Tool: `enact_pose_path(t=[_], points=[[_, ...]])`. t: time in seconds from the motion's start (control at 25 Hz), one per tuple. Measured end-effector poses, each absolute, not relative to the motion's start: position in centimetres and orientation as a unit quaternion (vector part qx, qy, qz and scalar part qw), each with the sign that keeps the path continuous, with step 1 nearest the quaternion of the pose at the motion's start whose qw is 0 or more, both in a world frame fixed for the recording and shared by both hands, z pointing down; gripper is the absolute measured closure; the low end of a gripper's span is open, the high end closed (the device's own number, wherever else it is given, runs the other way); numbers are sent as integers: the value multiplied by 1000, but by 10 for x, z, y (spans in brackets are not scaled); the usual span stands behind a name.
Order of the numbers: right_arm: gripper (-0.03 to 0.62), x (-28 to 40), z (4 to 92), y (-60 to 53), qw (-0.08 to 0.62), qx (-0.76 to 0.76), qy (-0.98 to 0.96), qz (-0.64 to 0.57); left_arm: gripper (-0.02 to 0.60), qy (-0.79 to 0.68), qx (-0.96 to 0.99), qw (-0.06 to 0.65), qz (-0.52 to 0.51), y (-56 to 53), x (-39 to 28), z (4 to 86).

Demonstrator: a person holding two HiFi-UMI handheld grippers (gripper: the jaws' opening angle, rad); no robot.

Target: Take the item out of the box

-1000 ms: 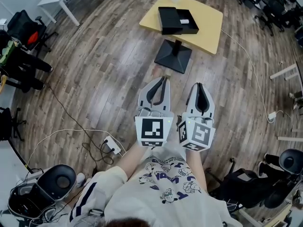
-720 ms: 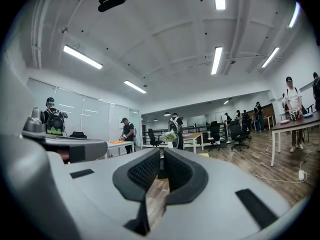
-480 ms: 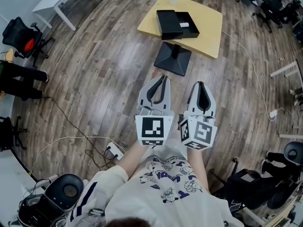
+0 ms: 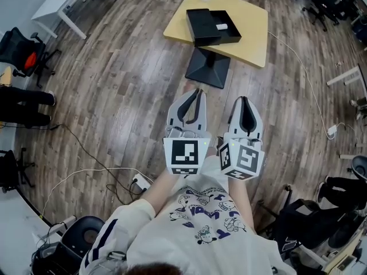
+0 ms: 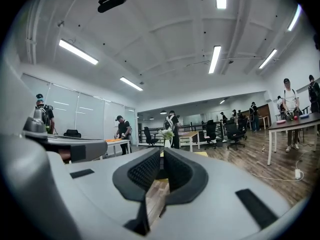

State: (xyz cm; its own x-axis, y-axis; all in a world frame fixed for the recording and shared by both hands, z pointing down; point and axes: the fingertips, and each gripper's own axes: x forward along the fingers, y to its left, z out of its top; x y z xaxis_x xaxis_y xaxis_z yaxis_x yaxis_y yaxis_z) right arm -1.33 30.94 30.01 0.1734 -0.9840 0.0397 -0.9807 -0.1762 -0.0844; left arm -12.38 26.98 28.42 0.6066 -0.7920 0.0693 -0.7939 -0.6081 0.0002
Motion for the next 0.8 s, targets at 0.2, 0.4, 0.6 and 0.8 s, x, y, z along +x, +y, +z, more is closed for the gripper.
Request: enact_pose_path(t=[0.2, 0.4, 0.6, 0.8], points=[[553, -12, 304, 308, 15, -766, 642, -47, 554, -443, 896, 22, 34, 268, -121, 288], [553, -7, 308, 298, 13, -762, 645, -53, 554, -443, 895, 25, 38, 259, -114, 292], [553, -2, 310, 276, 13, -754, 654, -56, 554, -452, 891, 26, 42, 240, -107, 294], [553, 10, 306, 249, 11, -747, 663, -52, 554, -460, 887, 23, 38, 216, -95, 290]])
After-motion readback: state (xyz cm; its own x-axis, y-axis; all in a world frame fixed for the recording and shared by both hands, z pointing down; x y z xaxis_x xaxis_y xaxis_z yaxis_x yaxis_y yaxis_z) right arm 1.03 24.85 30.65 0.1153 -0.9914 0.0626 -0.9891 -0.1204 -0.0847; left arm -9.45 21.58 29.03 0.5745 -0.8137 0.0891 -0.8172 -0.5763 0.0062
